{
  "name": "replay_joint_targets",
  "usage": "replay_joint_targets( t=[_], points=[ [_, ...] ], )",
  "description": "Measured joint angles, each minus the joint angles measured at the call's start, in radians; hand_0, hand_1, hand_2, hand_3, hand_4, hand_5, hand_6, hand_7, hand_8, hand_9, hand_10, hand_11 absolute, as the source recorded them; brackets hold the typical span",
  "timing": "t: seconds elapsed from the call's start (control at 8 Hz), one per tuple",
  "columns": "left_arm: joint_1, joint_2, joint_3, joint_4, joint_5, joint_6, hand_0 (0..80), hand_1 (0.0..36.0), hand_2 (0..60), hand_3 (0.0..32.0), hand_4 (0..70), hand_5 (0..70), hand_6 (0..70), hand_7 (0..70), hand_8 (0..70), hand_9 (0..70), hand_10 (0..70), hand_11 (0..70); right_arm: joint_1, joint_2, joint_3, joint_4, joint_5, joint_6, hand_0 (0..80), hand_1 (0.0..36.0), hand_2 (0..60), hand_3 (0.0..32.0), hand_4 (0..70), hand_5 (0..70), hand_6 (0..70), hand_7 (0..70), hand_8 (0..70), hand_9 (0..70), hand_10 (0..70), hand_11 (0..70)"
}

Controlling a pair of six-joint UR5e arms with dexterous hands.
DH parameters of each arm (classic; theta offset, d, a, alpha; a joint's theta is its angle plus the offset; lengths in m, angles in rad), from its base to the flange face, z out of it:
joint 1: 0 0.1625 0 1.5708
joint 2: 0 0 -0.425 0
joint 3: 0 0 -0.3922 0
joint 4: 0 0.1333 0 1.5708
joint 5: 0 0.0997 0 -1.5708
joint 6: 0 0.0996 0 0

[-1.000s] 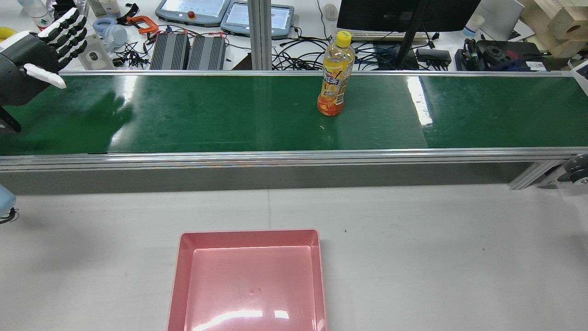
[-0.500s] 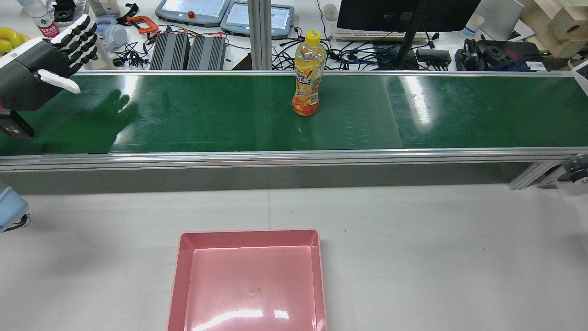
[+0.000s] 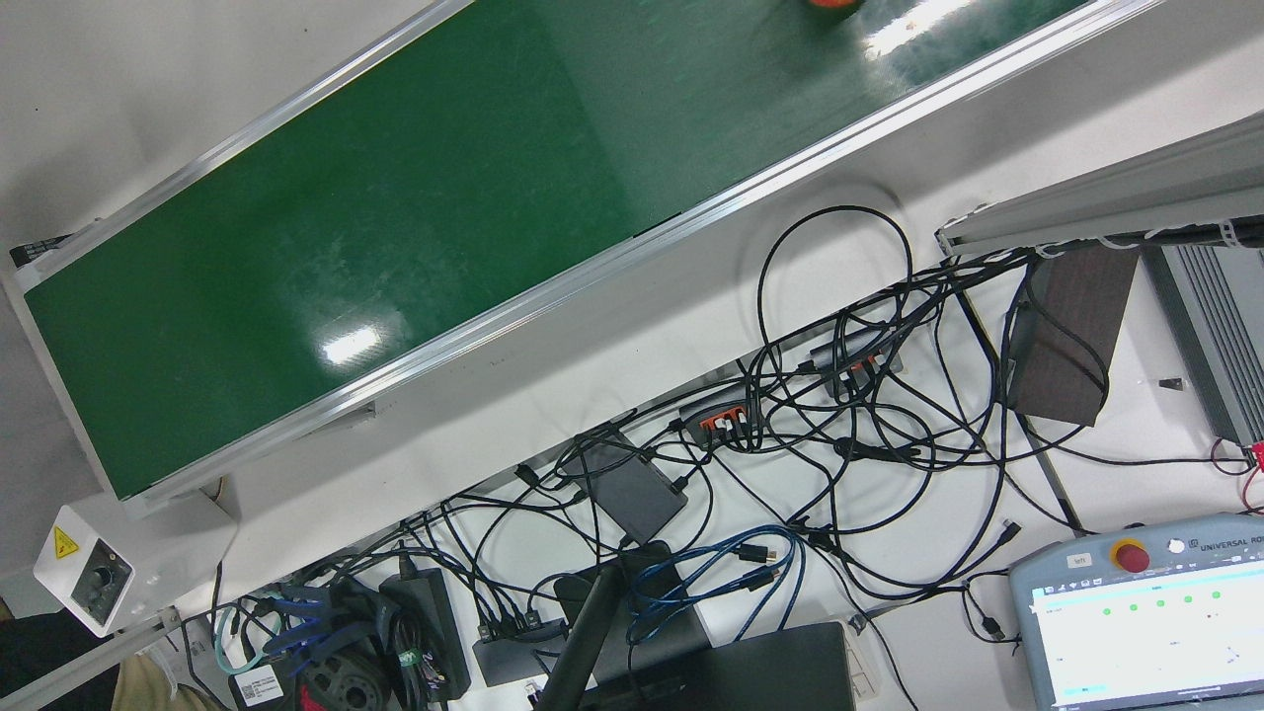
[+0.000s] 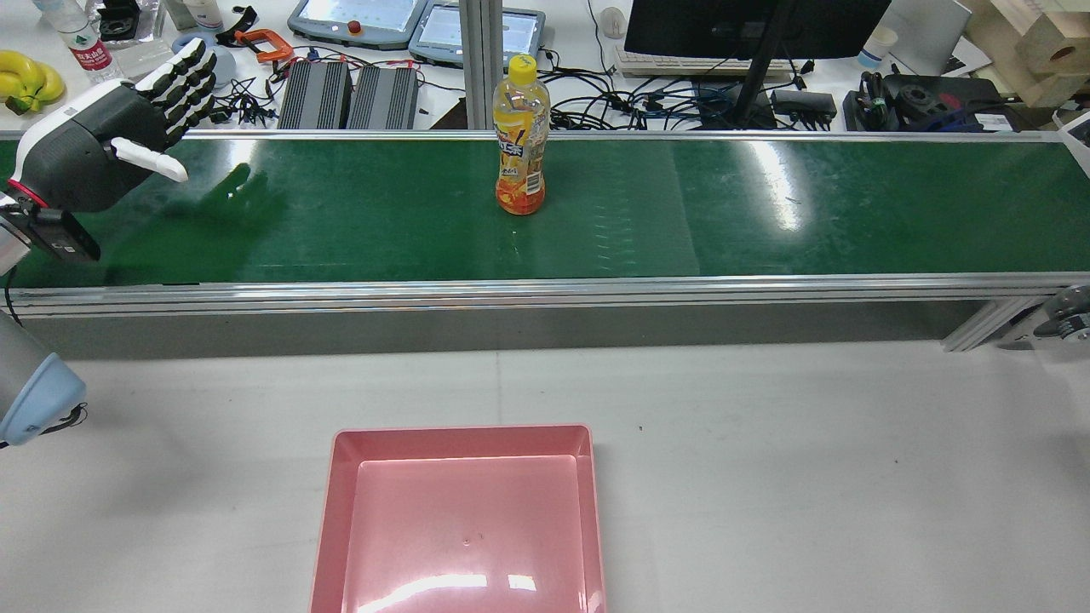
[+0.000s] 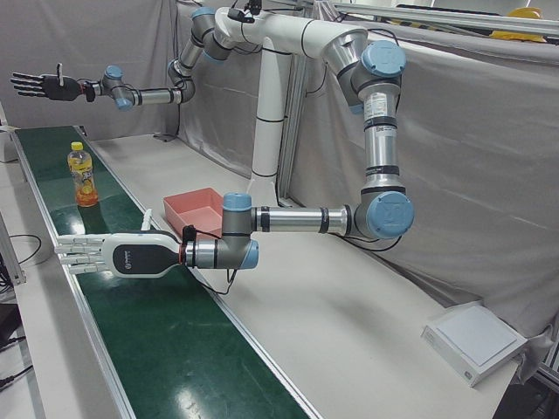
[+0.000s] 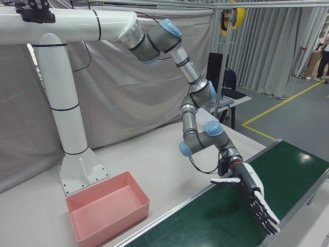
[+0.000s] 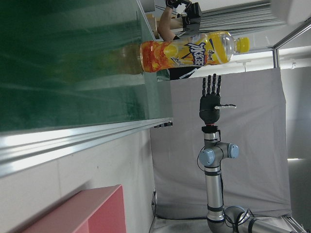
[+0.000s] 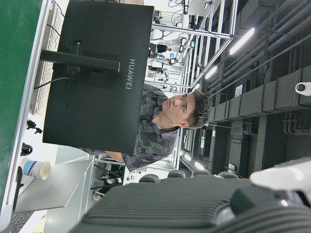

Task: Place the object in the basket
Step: 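Move the left hand toward the orange juice bottle on the belt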

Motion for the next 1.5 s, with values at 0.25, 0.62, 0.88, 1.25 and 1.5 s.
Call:
replay_joint_targets(
  t=[0.25, 0.62, 0.88, 1.25, 1.5],
  points=[
    [0.0, -0.001, -0.001, 0.003, -0.001, 0.023, 60.1, 10.8, 0.0, 2.4, 0.0, 0.0, 0.0, 0.0, 0.0, 0.0, 0.0, 0.0, 0.0, 0.0, 0.0, 0.0, 0.0, 0.0, 0.0, 0.0, 0.0, 0.0, 0.0, 0.0, 0.0, 0.0, 0.0, 0.0, 0.0, 0.0],
    [-0.003, 0.0, -0.024, 0.004, 0.001, 0.014, 59.8, 10.5, 0.0, 1.2, 0.0, 0.0, 0.0, 0.0, 0.0, 0.0, 0.0, 0.0, 0.0, 0.0, 0.001, 0.0, 0.0, 0.0, 0.0, 0.0, 0.0, 0.0, 0.0, 0.0, 0.0, 0.0, 0.0, 0.0, 0.0, 0.0],
    [-0.004, 0.005, -0.026, 0.005, 0.001, 0.009, 59.3, 10.3, 0.0, 1.0, 0.0, 0.0, 0.0, 0.0, 0.0, 0.0, 0.0, 0.0, 0.0, 0.0, 0.001, 0.0, 0.0, 0.0, 0.0, 0.0, 0.0, 0.0, 0.0, 0.0, 0.0, 0.0, 0.0, 0.0, 0.0, 0.0],
    [0.001, -0.008, -0.03, 0.006, 0.002, 0.01, 60.7, 11.0, 0.0, 0.6, 0.0, 1.8, 0.0, 0.0, 0.0, 0.0, 0.0, 0.0, 0.0, 0.0, 0.001, 0.0, 0.0, 0.001, 0.0, 0.0, 0.0, 0.0, 0.0, 0.0, 0.0, 0.0, 0.0, 0.0, 0.0, 0.0],
    [0.005, -0.027, -0.027, 0.019, 0.002, 0.014, 61.0, 11.0, 0.0, 0.2, 0.0, 4.1, 0.0, 0.0, 0.0, 0.0, 0.0, 0.0, 0.0, 0.0, 0.001, 0.0, 0.0, 0.0, 0.0, 0.0, 0.0, 0.0, 0.0, 0.0, 0.0, 0.0, 0.0, 0.0, 0.0, 0.0]
  ],
)
